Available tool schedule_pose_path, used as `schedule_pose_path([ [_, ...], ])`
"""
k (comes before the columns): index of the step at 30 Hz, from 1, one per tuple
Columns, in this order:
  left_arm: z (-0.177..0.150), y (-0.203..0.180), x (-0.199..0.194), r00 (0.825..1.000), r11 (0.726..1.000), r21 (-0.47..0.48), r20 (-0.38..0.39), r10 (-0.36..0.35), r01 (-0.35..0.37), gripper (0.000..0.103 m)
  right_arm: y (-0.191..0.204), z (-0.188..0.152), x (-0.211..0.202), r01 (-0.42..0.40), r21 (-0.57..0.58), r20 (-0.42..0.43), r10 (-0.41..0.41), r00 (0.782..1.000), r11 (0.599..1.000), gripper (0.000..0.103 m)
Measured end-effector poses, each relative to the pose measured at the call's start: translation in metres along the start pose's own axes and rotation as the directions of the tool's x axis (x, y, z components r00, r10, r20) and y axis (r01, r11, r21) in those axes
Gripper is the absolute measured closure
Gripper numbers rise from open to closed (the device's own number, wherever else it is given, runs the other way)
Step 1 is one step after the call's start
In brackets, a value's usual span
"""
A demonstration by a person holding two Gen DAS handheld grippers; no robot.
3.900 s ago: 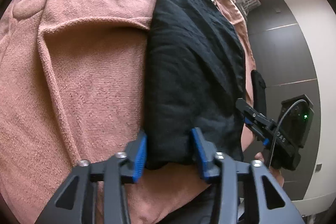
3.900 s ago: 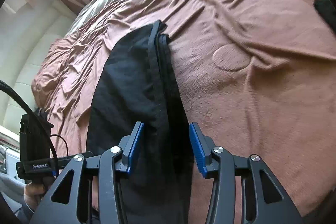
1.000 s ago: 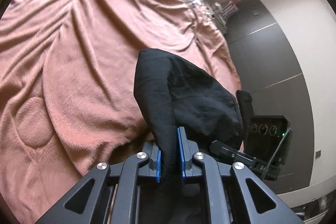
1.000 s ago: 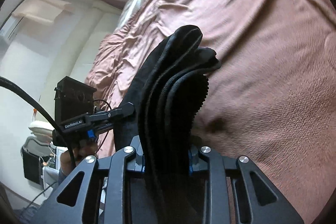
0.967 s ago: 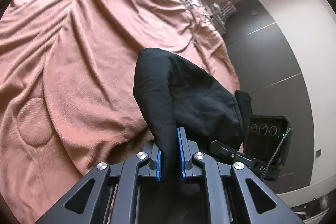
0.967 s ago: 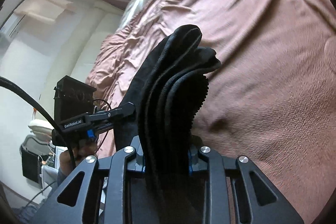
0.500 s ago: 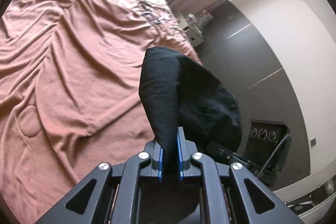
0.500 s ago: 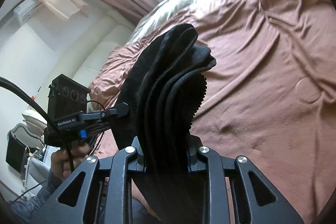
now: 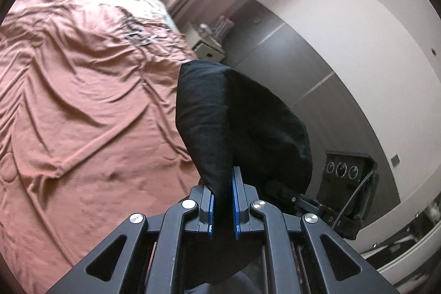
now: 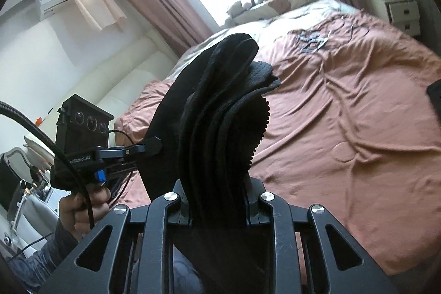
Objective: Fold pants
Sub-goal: 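Lift the folded shorts with both grippers and carry them toward the bed end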
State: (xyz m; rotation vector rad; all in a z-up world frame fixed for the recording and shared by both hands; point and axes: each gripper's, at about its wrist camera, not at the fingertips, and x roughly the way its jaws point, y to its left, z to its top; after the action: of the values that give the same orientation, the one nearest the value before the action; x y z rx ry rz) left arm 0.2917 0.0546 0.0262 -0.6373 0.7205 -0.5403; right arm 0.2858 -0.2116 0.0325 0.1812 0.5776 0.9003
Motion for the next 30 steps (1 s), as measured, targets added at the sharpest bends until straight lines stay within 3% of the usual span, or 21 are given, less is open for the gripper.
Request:
schedule_pose_path([
  [14,-0.018,-0.097,0.071,0.998,0.994,0.102,-0.054,-0.038,0.043,0.093,-0.03,-0.024,-0.119,0.071,-0.045,0.081,-0.067,0.994,0.996,0.082],
  [30,-0.008,-0.169,0.17,0.984,0.977,0.161,-0.13,-0.119,0.14,0.093,-0.054,-0.012,-0.19,0.18,-0.078,0.121,-0.17,0.978,0.98,0.082],
])
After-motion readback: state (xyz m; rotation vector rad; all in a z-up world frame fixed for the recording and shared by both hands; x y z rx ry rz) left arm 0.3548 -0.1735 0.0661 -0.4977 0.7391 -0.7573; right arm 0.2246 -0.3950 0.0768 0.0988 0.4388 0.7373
